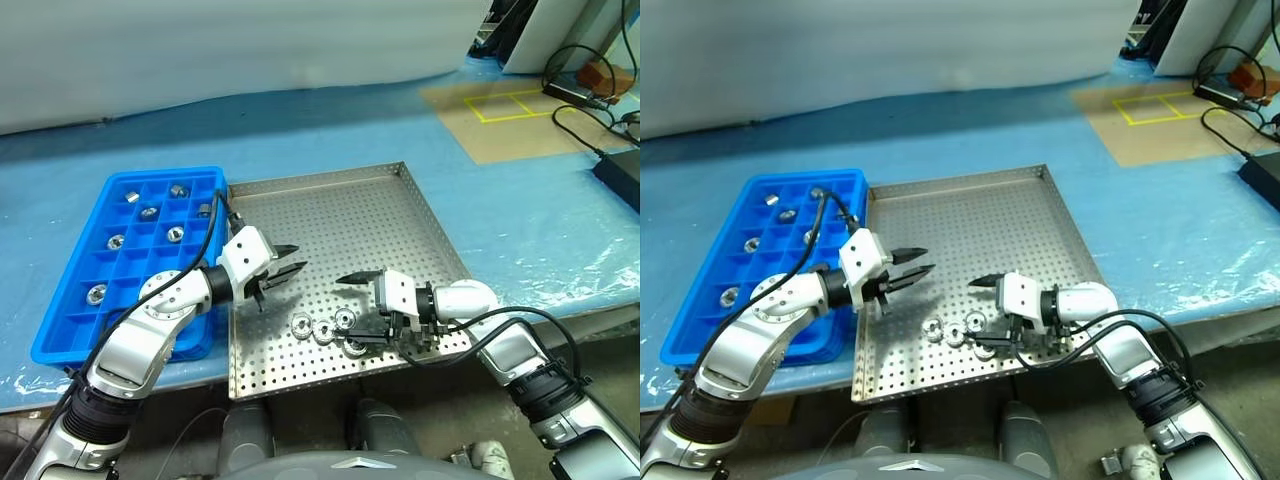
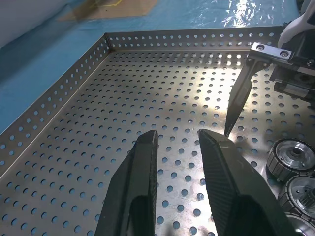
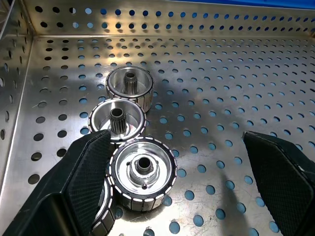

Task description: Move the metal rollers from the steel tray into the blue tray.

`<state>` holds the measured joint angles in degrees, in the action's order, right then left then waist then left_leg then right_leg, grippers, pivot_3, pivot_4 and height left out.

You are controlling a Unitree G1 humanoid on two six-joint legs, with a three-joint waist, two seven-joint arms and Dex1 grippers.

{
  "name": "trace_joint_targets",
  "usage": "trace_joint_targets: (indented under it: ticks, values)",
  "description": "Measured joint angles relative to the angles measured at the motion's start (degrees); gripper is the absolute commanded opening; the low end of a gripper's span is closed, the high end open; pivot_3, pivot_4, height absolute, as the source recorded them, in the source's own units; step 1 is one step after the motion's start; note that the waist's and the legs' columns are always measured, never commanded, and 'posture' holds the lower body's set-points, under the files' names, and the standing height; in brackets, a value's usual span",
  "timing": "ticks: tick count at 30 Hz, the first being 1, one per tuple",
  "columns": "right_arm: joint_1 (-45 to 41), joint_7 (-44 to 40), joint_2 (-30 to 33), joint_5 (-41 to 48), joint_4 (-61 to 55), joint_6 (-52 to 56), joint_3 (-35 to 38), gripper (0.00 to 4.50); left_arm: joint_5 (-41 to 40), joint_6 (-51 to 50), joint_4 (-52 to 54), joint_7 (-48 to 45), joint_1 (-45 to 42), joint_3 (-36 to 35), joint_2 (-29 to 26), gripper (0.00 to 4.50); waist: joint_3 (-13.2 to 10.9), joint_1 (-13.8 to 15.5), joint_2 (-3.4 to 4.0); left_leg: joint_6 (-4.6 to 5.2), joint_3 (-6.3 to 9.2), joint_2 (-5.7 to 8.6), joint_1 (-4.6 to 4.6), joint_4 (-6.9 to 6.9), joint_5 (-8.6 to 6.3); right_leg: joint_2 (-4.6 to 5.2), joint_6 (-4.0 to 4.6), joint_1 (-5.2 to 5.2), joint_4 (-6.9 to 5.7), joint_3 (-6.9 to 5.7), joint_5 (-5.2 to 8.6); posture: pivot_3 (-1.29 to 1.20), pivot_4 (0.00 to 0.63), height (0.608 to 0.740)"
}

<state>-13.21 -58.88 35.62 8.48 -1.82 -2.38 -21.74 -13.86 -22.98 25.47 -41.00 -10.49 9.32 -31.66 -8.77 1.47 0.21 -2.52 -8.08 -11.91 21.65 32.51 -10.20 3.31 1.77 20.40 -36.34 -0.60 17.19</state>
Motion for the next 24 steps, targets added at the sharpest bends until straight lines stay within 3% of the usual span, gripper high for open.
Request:
trace_joint_targets:
  ticks: [13,21,24]
  values:
    - [0.7,2.4,-0.9,-2.7,-3.6,2.6,-0.8,4.5,1.1,2.0,-1.9,-0.1,0.1,0.3,0.5,1.38,0.3,-0.6,-0.25,-0.03,-0.24,-0.05,-0.09,-0.43,-0.09,-0.06,-0.34,-0.11,0.67,0.04,-0.21,-0.12,0.15,0.74]
    - [-4.1,19.4,-7.1,-14.6,-1.7,5.4,-0.1,4.5,1.3,1.6,-1.6,0.0,-0.1,1.5,1.6,1.38,0.3,-0.6,-0.24,-0.13,-0.46,0.02,-0.4,-0.5,-0.02,-0.07,-0.19,-0.08,0.6,0.5,-0.29,-0.14,0.15,0.74]
    - [-4.5,22.1,-7.7,-15.9,-2.3,9.1,1.2,4.5,1.4,1.0,-1.3,0.1,-0.1,1.7,1.7,1.38,0.3,-0.2,-0.25,-0.13,-0.5,0.03,-0.32,-0.5,-0.02,-0.03,-0.22,-0.07,0.69,0.58,-0.32,-0.14,0.15,0.74]
